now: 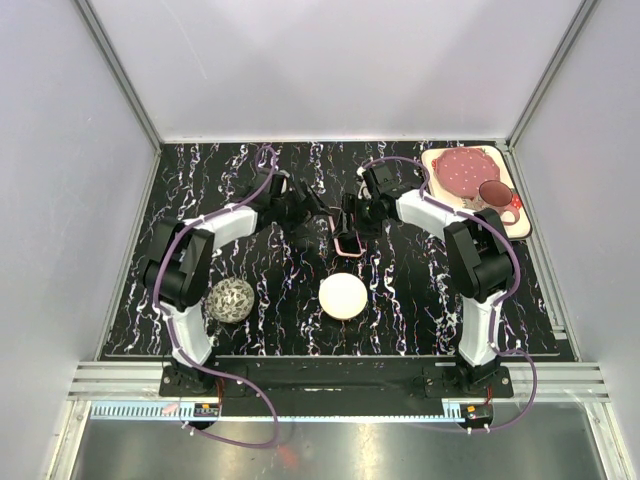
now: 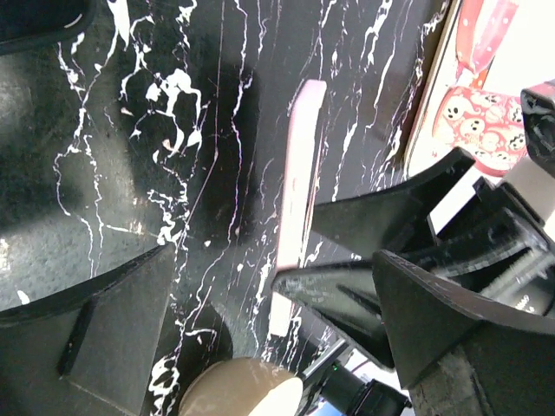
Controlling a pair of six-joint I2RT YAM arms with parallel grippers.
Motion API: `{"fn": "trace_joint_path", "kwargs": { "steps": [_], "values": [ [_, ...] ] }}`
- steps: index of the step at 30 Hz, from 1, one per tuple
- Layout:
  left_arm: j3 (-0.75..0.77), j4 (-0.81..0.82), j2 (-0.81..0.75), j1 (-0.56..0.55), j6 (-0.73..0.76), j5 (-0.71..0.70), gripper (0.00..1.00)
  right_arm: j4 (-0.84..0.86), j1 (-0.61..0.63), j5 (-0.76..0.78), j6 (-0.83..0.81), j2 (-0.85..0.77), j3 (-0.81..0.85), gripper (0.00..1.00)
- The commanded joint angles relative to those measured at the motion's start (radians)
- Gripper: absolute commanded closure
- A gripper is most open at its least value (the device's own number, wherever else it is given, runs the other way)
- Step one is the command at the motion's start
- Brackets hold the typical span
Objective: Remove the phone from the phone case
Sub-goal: Pick up the phone at the center of the board.
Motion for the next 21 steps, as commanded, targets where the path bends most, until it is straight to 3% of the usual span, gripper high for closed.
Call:
{"fn": "trace_joint_path", "kwargs": {
  "steps": [1, 6, 18, 21],
  "values": [
    [0.095, 0.031, 0.051, 0.002, -0.031, -0.005, 0.01, 0.081, 0.005, -0.105, 0.028, -0.065, -0.002, 0.68],
    [0.184, -0.095, 0.123, -0.014, 0.01, -0.048, 0.09, 0.102, 0.005, -0.141, 0.043, -0.069, -0.004, 0.67],
    [0.219, -0.104, 0.174, -0.054, 0.013, -0.051, 0.32, 0.15, 0.004, -0.235, 0.088, -0.08, -0.007, 0.66],
    [0.224, -0.104, 0.169, -0.064, 0.016, -0.058, 0.49, 0.149, 0.004, -0.235, 0.091, -0.085, -0.008, 0.66]
  ]
}}
